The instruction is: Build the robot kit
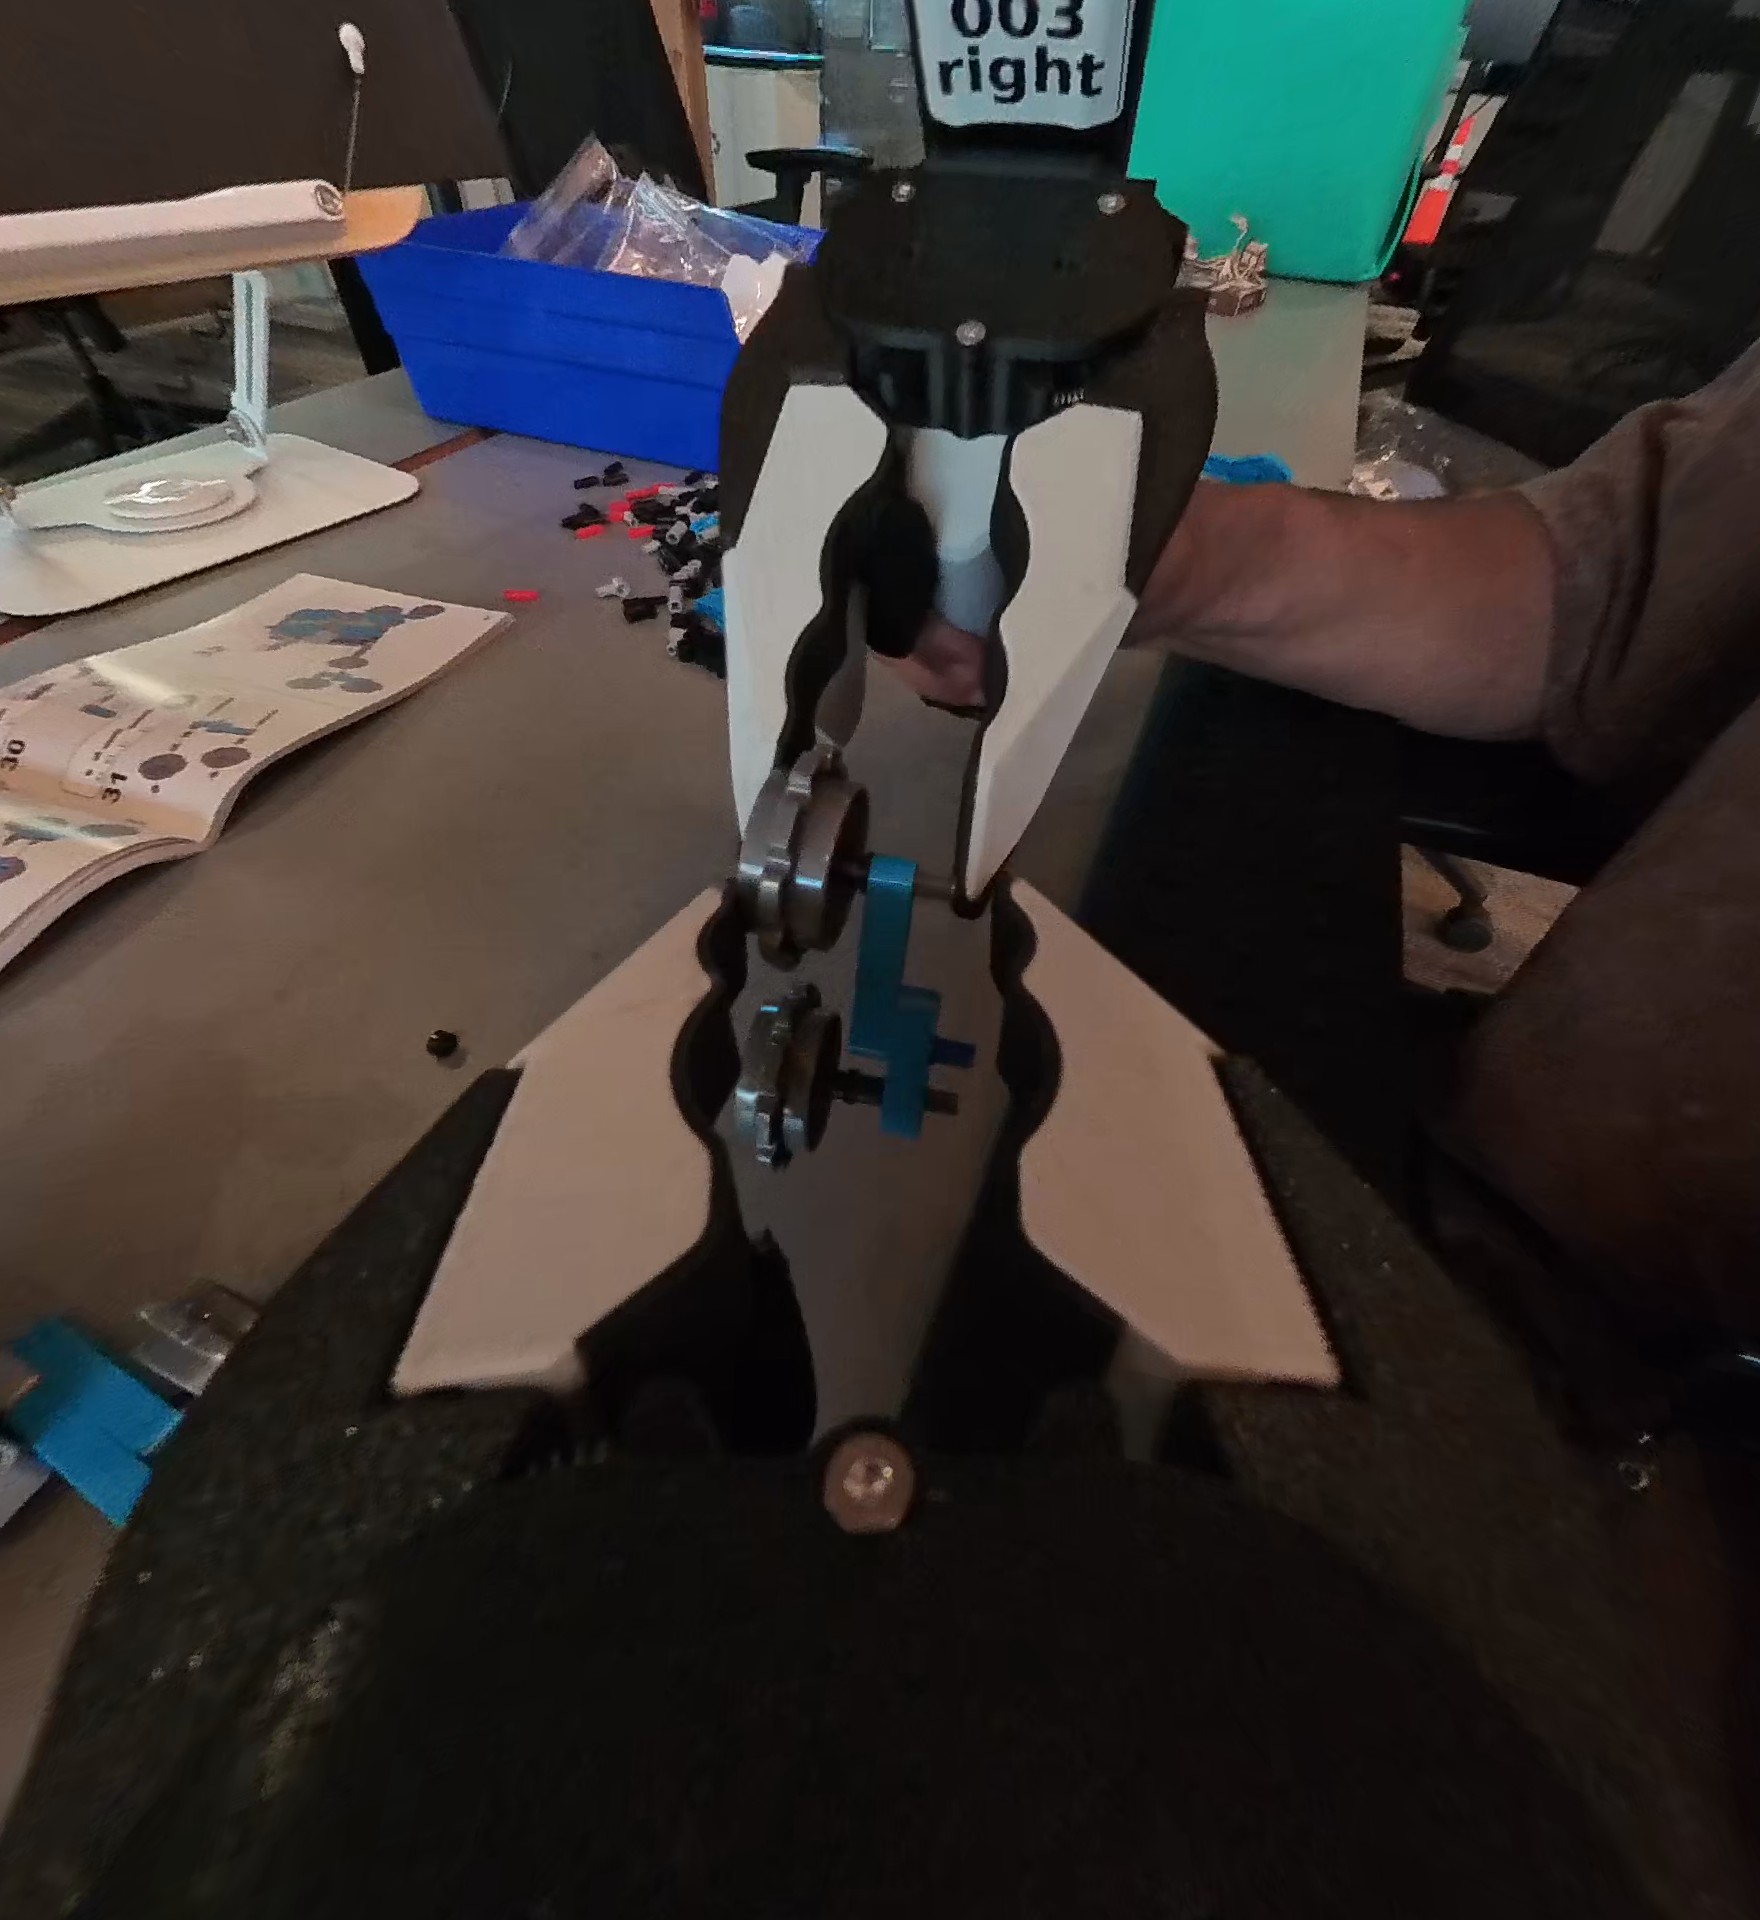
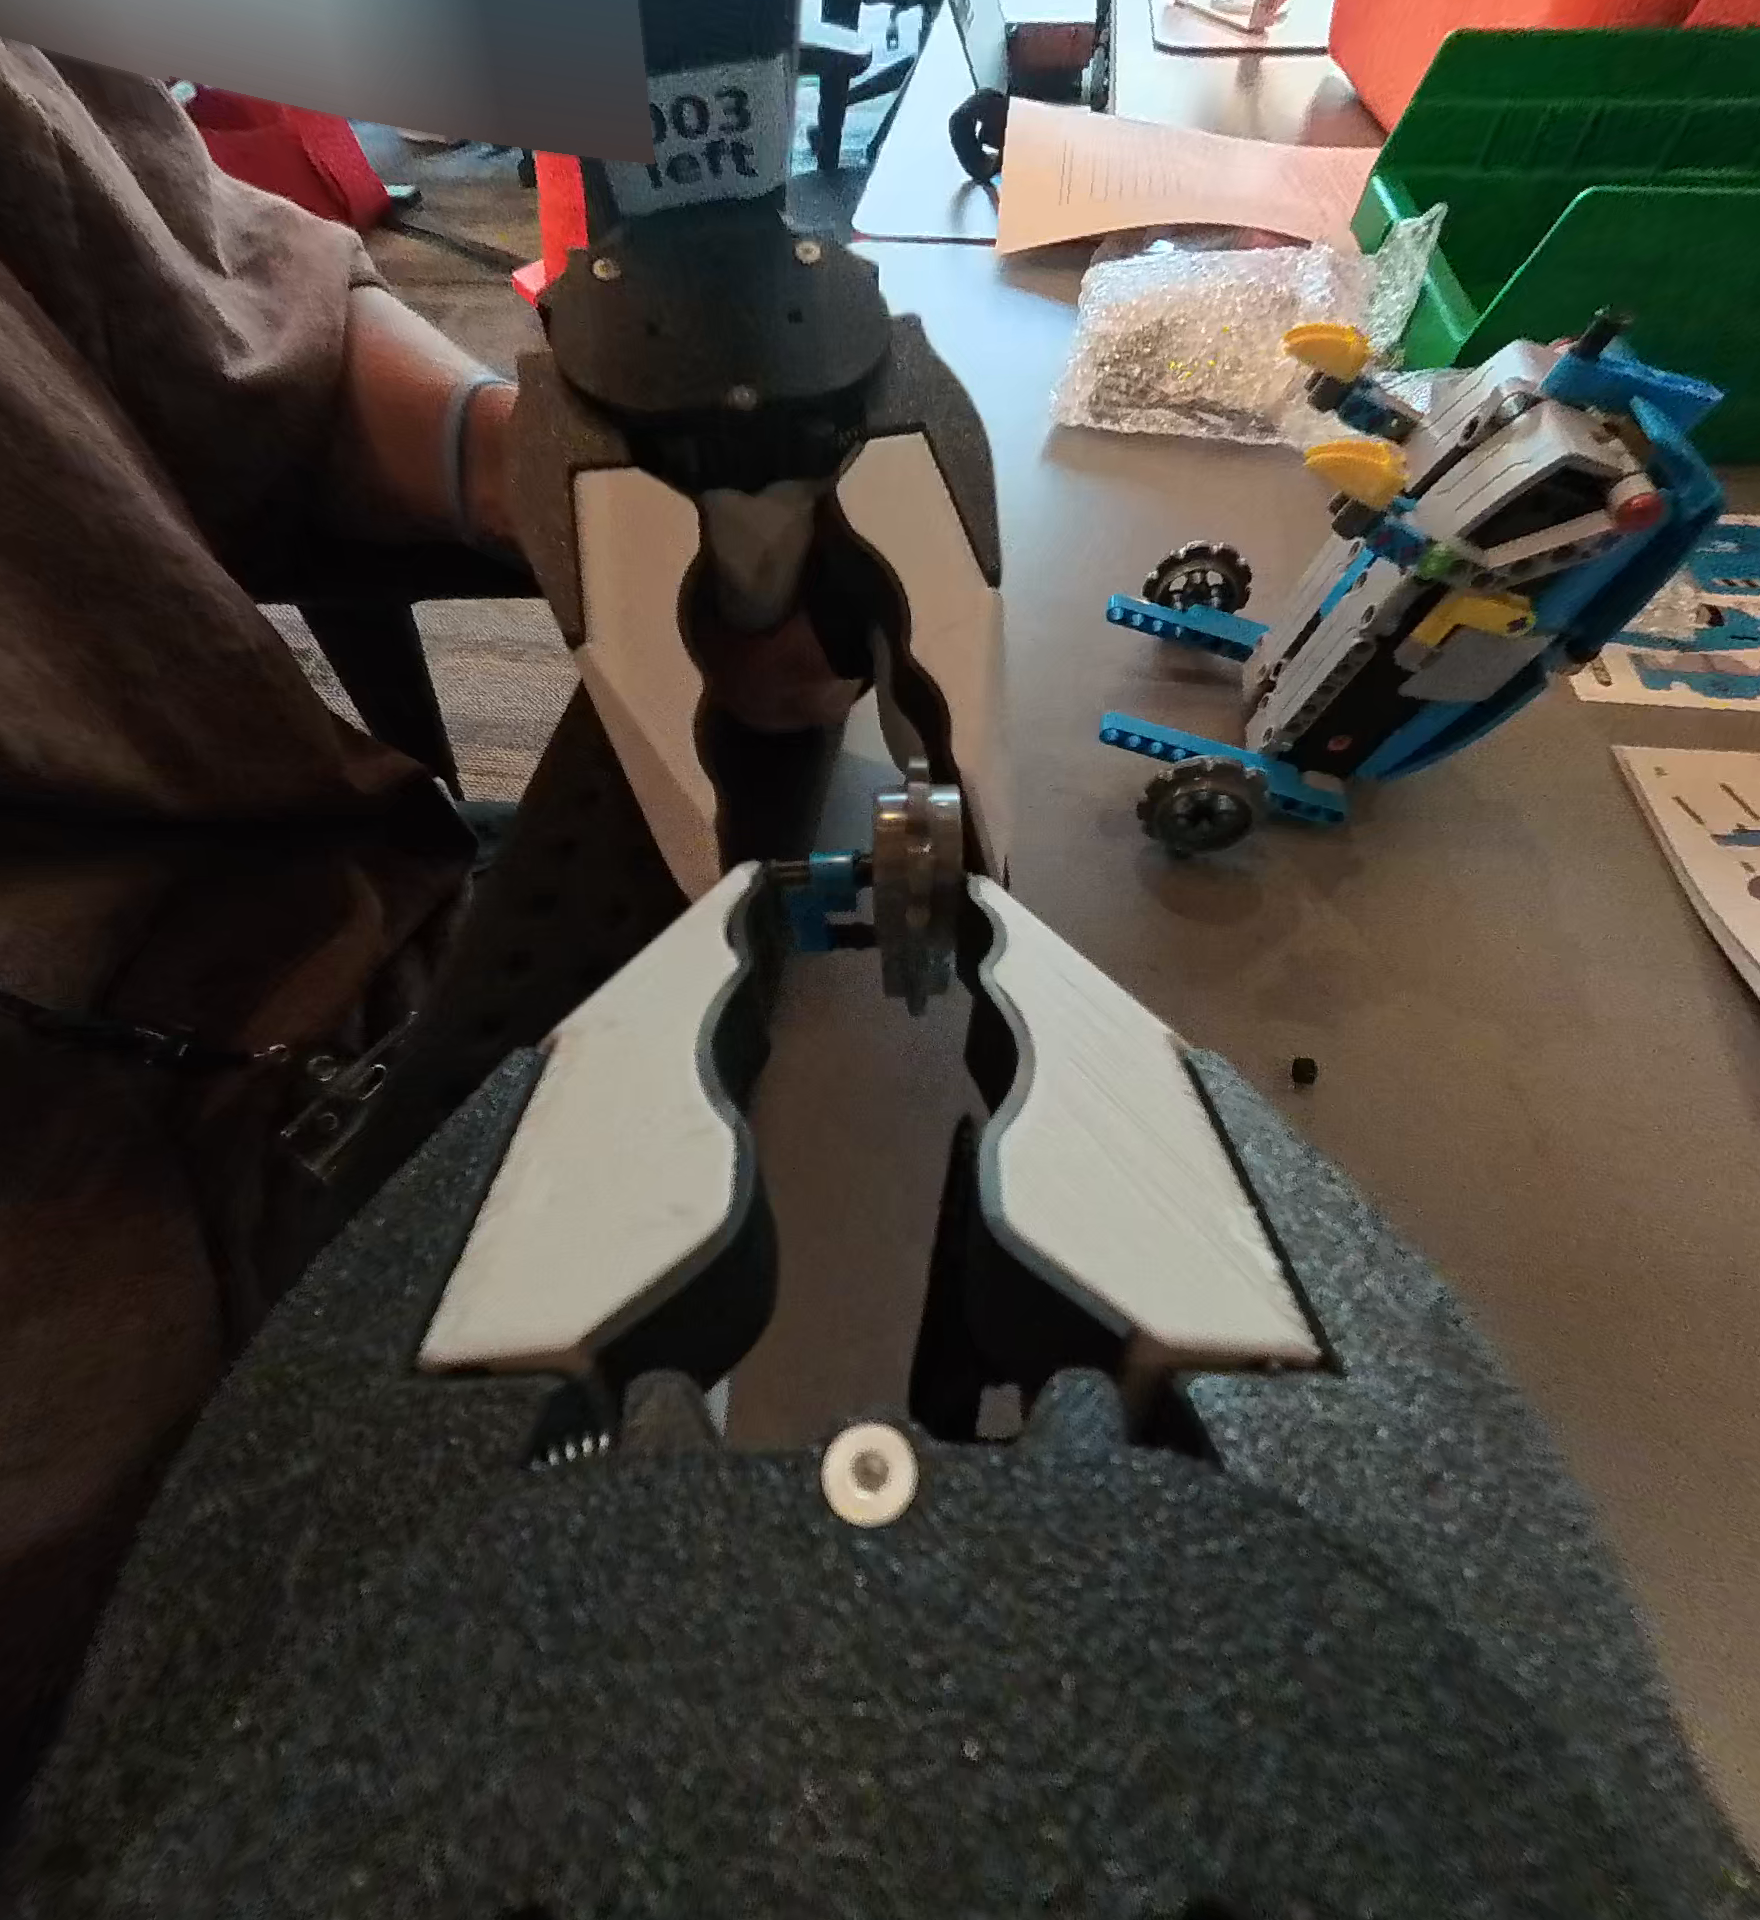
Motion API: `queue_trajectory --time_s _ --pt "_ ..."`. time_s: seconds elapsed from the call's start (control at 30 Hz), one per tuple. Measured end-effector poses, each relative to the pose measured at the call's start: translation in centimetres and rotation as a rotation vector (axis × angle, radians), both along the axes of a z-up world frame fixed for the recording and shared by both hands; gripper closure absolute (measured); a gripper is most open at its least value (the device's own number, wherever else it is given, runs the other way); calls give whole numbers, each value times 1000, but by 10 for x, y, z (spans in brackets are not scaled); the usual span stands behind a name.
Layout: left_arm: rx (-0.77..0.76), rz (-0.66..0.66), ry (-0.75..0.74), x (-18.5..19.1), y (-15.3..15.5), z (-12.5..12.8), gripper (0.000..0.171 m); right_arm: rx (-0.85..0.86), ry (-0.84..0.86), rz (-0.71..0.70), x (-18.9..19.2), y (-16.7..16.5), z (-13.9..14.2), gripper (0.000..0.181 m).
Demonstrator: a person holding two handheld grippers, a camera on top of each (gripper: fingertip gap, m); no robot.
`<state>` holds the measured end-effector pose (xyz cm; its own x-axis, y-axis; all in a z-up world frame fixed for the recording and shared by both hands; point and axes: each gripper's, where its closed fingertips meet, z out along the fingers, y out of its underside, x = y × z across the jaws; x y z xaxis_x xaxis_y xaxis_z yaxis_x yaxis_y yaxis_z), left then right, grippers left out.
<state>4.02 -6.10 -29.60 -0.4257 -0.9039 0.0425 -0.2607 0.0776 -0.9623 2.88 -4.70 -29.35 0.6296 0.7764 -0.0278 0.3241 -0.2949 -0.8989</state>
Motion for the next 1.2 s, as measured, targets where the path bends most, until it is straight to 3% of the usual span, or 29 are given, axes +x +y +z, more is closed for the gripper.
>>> queue_trajectory --time_s 0.47,1.2 --pt "128 50 -24 -1 -2 -5 133 10 -57 26 -3 -5 -6 153" --pt "142 87 -50 2 -1 0 134 -23 -11 12 -1 -4 -4 157"
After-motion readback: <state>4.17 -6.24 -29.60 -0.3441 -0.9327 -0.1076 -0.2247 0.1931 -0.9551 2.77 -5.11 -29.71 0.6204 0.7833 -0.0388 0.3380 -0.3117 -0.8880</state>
